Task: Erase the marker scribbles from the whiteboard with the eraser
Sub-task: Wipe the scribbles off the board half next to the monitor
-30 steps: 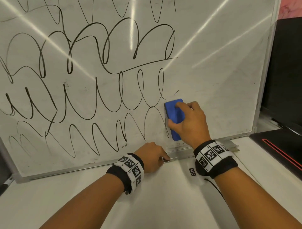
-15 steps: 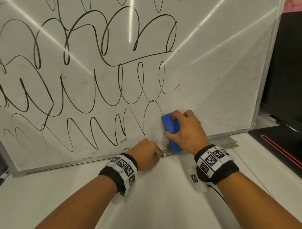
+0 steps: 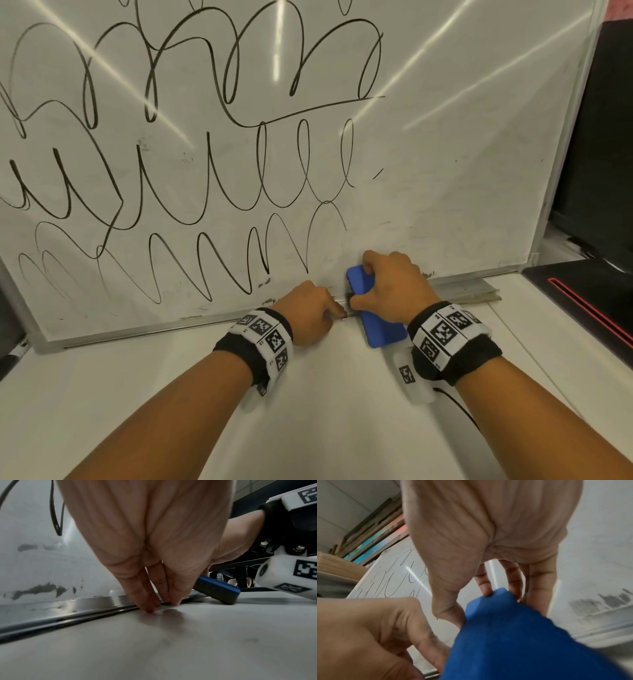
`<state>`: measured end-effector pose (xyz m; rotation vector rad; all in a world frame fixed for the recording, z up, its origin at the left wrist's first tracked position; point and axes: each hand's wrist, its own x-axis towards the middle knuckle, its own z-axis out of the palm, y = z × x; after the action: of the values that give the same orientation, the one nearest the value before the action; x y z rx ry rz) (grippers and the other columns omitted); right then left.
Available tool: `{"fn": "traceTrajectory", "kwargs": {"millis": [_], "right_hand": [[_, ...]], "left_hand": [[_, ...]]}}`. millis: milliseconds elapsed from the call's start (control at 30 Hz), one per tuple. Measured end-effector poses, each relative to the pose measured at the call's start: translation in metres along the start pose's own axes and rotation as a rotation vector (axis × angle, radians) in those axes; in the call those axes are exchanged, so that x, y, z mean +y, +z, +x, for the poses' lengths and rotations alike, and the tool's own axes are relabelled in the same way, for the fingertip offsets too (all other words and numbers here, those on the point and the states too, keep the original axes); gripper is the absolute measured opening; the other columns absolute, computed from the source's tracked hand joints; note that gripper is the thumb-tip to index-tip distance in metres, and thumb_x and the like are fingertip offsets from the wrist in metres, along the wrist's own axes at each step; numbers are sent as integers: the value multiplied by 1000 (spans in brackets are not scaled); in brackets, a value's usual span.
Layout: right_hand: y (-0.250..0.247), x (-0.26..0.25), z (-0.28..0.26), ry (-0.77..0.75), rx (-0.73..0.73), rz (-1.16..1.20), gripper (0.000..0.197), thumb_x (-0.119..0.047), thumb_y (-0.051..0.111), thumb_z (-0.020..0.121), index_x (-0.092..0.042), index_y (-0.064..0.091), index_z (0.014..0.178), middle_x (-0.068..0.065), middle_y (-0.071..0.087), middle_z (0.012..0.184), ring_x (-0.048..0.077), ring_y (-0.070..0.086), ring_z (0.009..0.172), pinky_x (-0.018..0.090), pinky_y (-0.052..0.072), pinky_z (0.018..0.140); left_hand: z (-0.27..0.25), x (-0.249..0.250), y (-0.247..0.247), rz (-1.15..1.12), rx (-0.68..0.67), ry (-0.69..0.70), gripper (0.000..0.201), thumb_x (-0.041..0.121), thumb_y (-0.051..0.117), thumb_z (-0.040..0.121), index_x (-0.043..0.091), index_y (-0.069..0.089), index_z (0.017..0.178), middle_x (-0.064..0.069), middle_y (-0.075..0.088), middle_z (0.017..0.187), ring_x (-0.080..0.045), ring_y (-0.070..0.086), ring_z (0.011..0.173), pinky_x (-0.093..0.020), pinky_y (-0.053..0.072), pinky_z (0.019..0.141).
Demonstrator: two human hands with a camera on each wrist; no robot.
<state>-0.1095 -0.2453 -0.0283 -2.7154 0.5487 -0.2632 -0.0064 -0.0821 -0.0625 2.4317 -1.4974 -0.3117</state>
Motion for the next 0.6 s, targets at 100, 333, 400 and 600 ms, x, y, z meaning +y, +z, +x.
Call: {"fn": "traceTrajectory", "kwargs": {"millis": [100, 333, 400, 600], "right_hand": [[-3, -1, 2, -5, 86, 44, 50, -49, 79, 68, -27, 45, 97, 0, 44, 91, 20, 50, 76, 30, 41, 62], [-31, -12, 19, -63, 396, 192, 49, -45, 77, 73, -27, 52, 111, 2, 46, 99, 20, 49, 79, 24, 40, 58], [-48, -17, 29, -63, 473, 221, 49, -44, 78, 74, -27, 54, 113, 2, 47, 100, 18, 48, 79, 18, 33, 56], [-69, -20, 39, -83, 558, 228, 51, -42, 78, 75, -26, 58, 119, 3, 49, 102, 18, 49, 84, 22, 36, 66]], "left_hand": [[-1, 2, -1, -6, 0, -6, 37, 15, 52, 93, 31, 71, 121, -3, 72, 104, -9, 49, 77, -20, 43, 78], [2, 6, -7, -14, -22, -9, 36, 12, 52, 91, 25, 74, 116, 3, 73, 113, -14, 63, 106, -30, 50, 99], [4, 10, -12, 11, -43, 0, 35, 11, 52, 91, 23, 75, 114, 4, 74, 113, -15, 64, 106, -29, 48, 101], [15, 16, -23, 79, -85, 15, 29, 15, 54, 95, 23, 77, 110, 6, 72, 113, -15, 53, 112, -22, 43, 96]]}}
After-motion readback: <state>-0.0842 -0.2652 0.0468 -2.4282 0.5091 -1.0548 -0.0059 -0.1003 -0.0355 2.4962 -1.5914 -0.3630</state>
